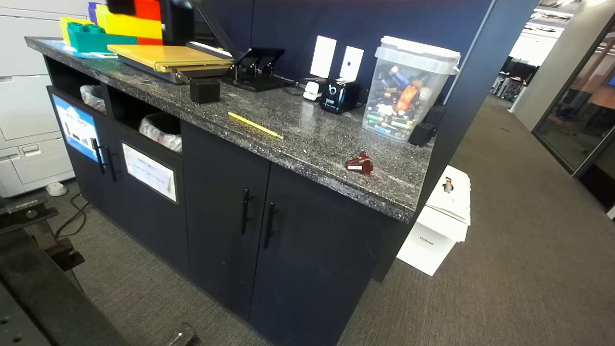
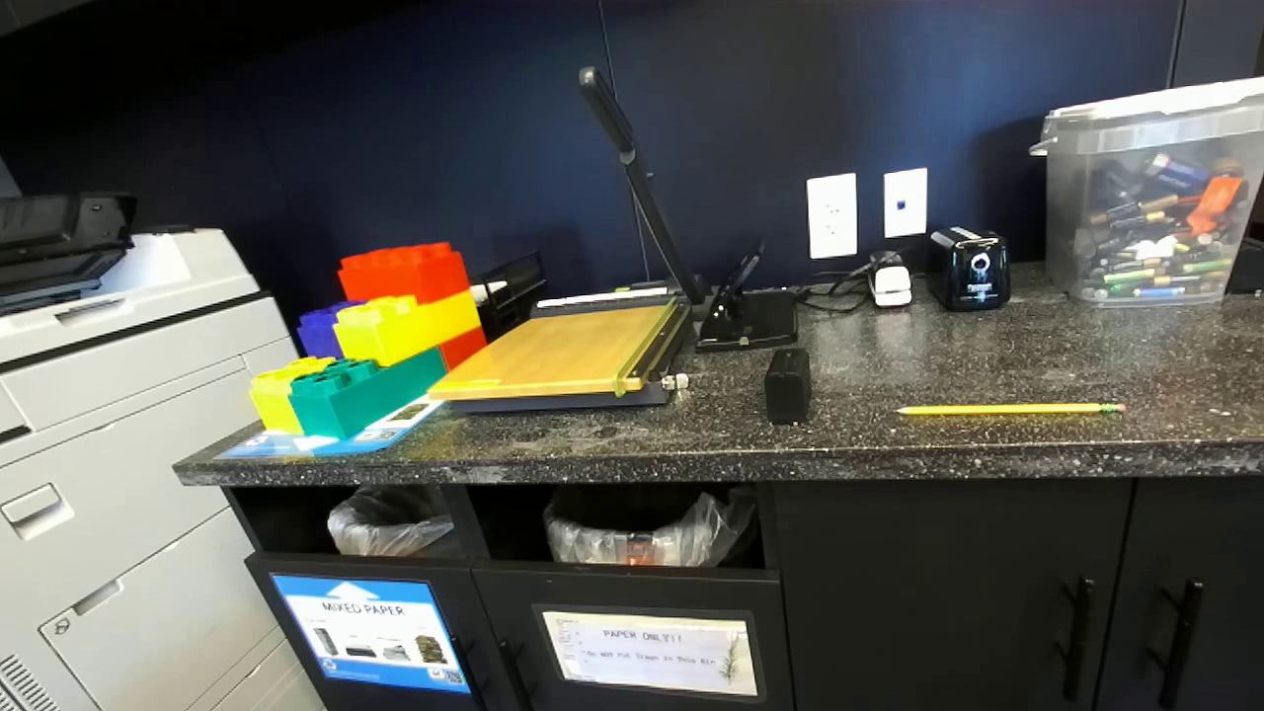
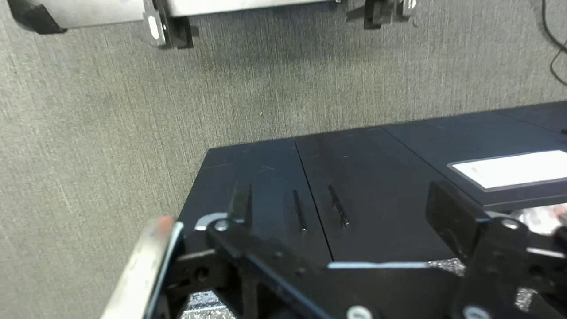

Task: Open the door of the cabinet on the right

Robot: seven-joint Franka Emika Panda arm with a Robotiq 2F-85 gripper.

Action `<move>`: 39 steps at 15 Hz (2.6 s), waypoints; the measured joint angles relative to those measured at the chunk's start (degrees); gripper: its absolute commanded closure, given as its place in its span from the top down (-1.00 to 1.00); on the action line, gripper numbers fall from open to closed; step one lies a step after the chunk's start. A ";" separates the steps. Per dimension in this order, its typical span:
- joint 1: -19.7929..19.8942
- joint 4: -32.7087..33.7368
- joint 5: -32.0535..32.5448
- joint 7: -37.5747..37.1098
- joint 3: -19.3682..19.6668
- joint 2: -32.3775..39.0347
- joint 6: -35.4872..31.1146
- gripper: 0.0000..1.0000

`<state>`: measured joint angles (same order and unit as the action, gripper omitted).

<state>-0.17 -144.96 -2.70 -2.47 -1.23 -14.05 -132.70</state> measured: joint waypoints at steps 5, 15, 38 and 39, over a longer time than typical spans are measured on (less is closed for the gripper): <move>0.69 5.41 -3.99 0.67 1.51 19.89 -18.79 1.00; 9.05 24.18 -10.97 9.08 -6.26 56.46 -42.26 1.00; 2.73 50.38 -2.68 4.43 -4.59 83.23 -56.26 0.38; 2.71 51.12 -2.68 4.40 -4.57 83.66 -56.27 0.19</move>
<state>2.53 -93.84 -5.38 1.92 -5.80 69.61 -188.97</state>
